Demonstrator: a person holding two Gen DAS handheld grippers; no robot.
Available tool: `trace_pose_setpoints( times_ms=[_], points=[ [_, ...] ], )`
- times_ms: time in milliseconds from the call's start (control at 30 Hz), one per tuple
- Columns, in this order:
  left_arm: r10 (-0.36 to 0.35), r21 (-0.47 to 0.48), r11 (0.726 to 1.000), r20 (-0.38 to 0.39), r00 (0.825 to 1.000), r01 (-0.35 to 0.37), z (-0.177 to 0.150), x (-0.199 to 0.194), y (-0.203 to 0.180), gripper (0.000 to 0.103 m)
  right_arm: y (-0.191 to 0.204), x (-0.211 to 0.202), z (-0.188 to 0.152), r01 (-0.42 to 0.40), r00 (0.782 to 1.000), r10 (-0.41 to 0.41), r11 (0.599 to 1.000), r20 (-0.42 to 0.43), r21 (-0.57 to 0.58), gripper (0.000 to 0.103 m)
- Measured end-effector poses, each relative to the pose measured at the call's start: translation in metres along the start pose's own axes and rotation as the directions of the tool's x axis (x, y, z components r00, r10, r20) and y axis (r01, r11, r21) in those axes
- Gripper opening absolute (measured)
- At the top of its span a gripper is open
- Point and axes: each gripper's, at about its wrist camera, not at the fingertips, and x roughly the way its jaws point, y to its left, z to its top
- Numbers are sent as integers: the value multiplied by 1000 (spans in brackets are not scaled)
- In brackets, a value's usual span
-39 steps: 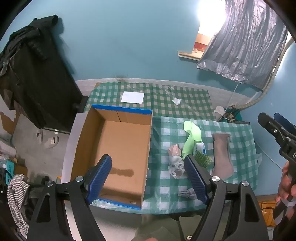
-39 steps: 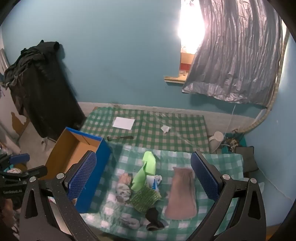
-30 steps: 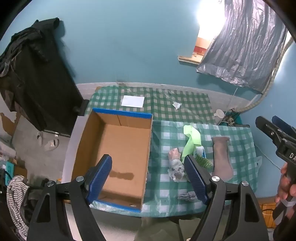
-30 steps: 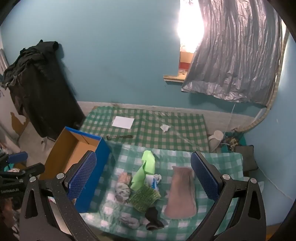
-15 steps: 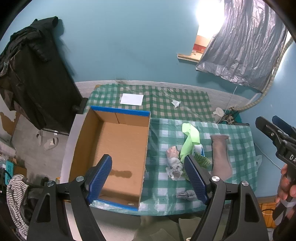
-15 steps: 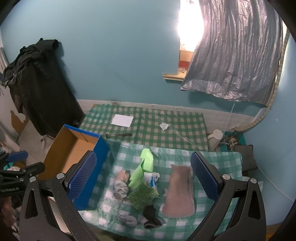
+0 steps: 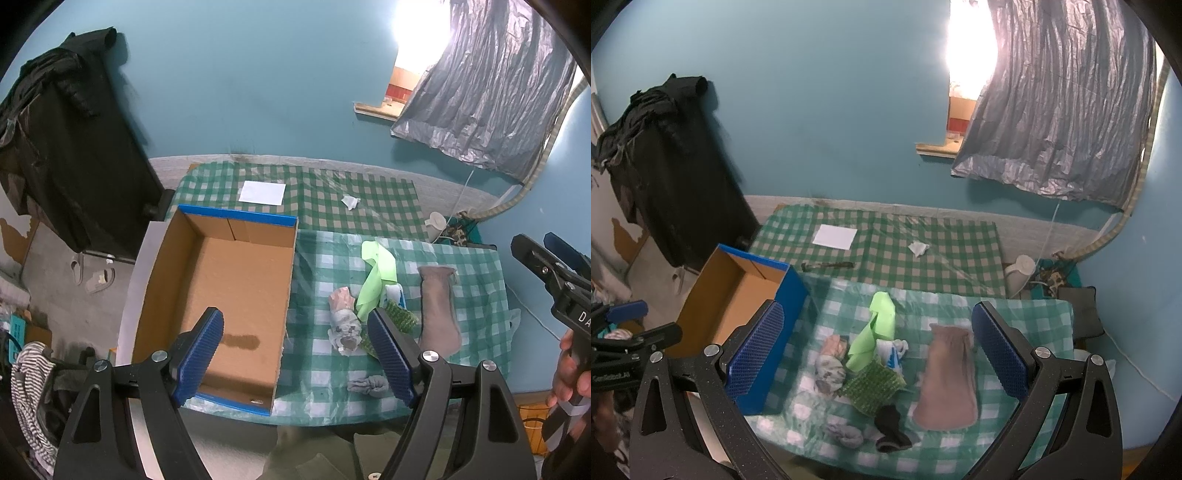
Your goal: Organize soft objects
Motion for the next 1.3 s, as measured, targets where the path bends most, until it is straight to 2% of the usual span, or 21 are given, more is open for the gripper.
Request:
trace_pose_setpoints(
  times_ms=[1300],
  points=[
    [-5, -5, 1000, -7, 1000, 5, 2, 1, 3, 82, 2, 2, -1, -13, 1000, 13, 1000, -14, -10, 102]
  ],
)
